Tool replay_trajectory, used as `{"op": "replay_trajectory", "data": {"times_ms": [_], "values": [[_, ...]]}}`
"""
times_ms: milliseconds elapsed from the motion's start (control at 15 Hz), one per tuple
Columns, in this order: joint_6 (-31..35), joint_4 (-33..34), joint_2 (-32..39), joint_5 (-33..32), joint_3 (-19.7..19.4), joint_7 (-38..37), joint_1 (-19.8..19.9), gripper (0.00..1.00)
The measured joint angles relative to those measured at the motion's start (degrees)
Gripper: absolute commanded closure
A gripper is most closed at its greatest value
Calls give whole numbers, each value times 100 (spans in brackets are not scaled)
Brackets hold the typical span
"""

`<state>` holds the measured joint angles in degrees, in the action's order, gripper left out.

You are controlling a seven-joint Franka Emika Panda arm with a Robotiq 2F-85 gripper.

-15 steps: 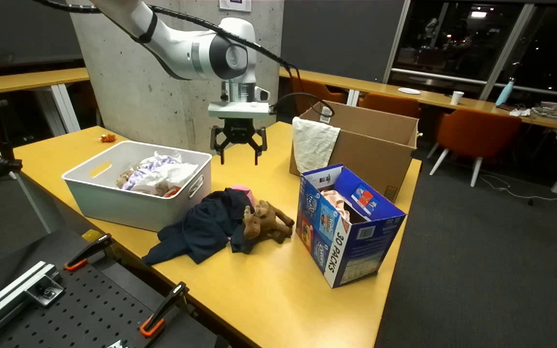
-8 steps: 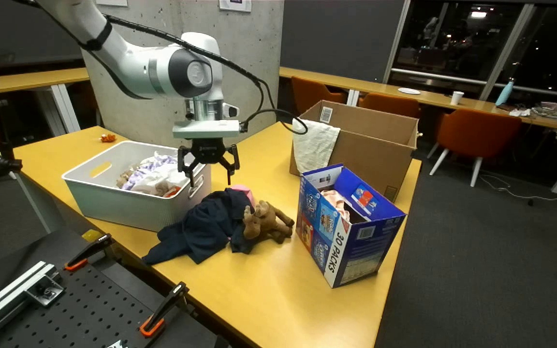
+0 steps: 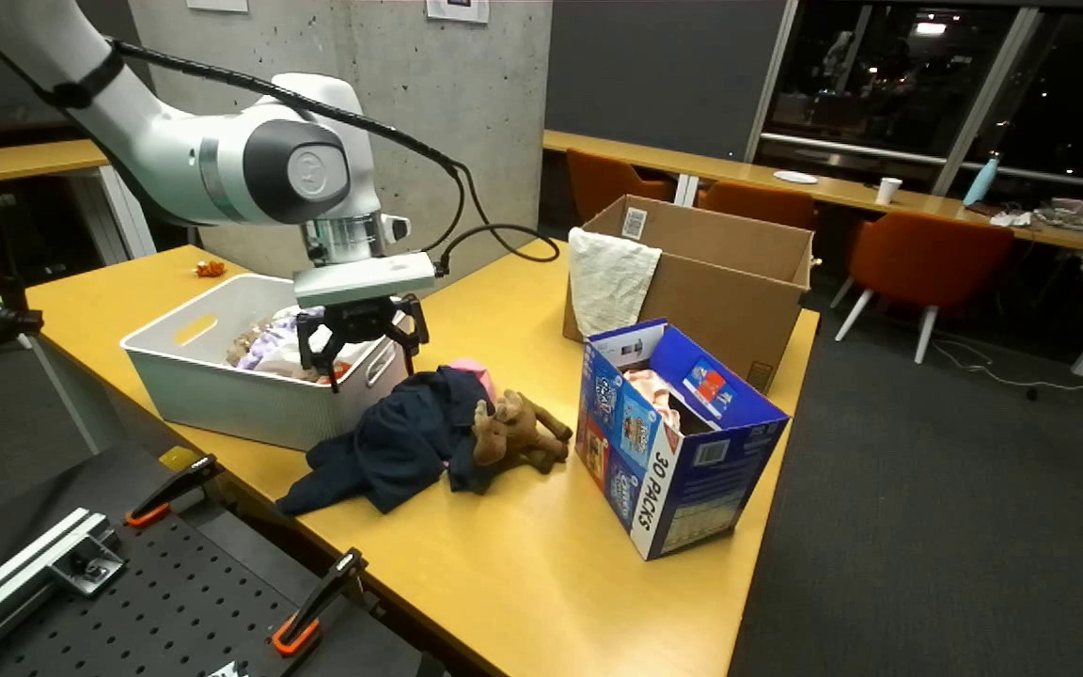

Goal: Move the laundry and the toy from the box into the washing basket

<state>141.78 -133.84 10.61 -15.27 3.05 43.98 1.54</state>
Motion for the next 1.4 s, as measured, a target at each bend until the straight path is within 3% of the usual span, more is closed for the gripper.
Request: {"op": "replay_trajectory", "data": {"times_ms": [333, 533, 1133, 1400], "values": [[292, -391, -291, 495, 84, 1333, 0, 0], [322, -589, -608, 1667, 321, 2385, 197, 0], [320, -704, -772, 1819, 448, 2543, 351, 0], [331, -694, -692, 1817, 288, 2531, 245, 0]]}}
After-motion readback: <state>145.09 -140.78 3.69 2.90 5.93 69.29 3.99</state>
